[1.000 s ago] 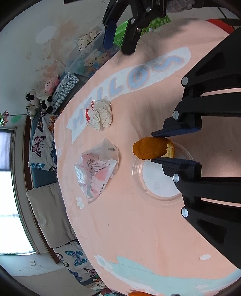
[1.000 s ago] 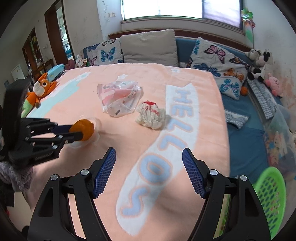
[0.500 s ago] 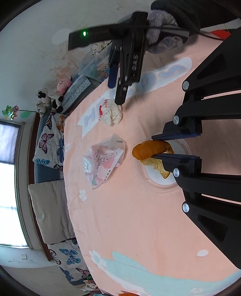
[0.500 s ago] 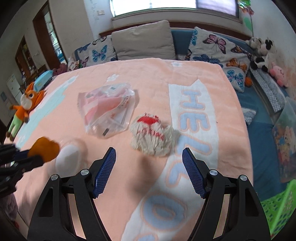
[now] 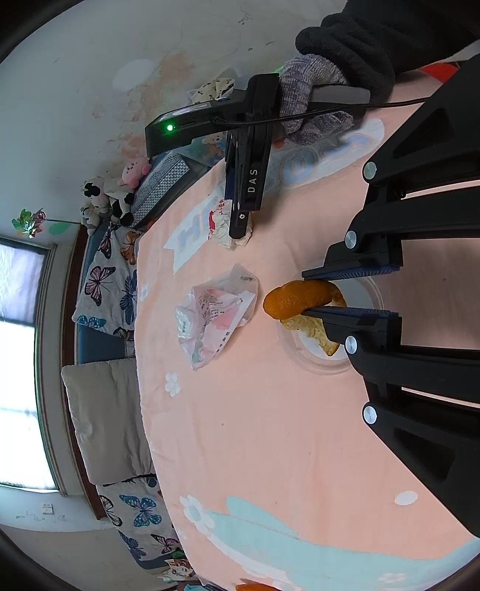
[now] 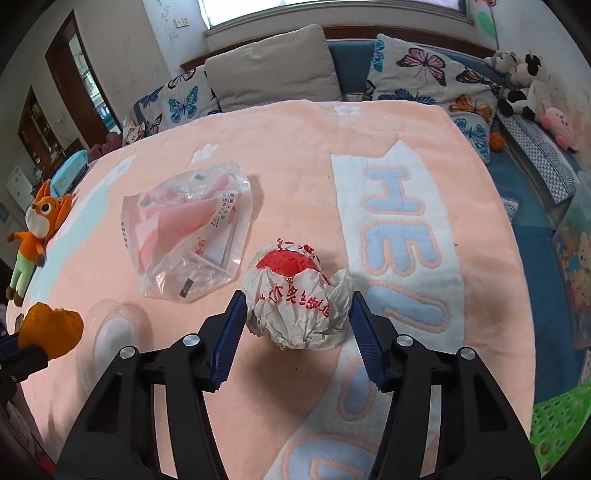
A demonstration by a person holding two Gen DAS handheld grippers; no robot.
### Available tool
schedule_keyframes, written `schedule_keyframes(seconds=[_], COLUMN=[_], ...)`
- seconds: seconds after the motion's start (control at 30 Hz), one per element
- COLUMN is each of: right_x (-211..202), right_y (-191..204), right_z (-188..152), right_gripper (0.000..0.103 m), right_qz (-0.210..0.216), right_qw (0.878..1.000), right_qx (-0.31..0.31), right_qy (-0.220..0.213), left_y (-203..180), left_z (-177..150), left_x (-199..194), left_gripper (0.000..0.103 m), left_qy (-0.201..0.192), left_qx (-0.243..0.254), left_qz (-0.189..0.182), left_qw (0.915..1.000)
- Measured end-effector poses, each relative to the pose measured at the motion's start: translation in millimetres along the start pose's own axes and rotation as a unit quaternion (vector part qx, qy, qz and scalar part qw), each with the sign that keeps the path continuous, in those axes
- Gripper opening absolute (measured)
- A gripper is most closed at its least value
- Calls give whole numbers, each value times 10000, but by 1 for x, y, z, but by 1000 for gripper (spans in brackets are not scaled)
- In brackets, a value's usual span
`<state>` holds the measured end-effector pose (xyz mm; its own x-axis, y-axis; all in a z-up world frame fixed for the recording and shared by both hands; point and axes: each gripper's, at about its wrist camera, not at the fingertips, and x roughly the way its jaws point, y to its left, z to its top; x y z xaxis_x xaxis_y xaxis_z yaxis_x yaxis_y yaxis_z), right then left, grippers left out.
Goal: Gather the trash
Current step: 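Carry the paper ball and orange peel over the basket and open both grippers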
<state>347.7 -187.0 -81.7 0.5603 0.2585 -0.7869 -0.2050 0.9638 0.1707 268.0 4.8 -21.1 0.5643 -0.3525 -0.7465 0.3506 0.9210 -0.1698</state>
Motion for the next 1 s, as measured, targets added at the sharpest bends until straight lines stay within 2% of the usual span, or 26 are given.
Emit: schedule_keyframes(seconds=[0.27, 0.6, 0.8, 1.0], right_x=[-21, -94, -147, -190], right_y=[2, -8, -32, -71], right_z=[-10, -41, -69, -102], right_gripper=[54, 54, 54, 54], right_qz=[26, -81, -411, -949], right_qw=[9999, 9991, 9973, 9925], right_qx=[-57, -62, 63, 350], right_qy=[-139, -414, -608, -683], left_y=[-7, -38, -67, -96], left_z=[0, 2, 1, 1], left_x=[0, -16, -26, -34], left_gripper=[14, 14, 14, 14], left_qy=[16, -111, -199, -260], left_qx=[55, 245, 431, 617], left_qz=[-28, -204, -396, -578], left_qw=[10000, 9994, 9981, 9961])
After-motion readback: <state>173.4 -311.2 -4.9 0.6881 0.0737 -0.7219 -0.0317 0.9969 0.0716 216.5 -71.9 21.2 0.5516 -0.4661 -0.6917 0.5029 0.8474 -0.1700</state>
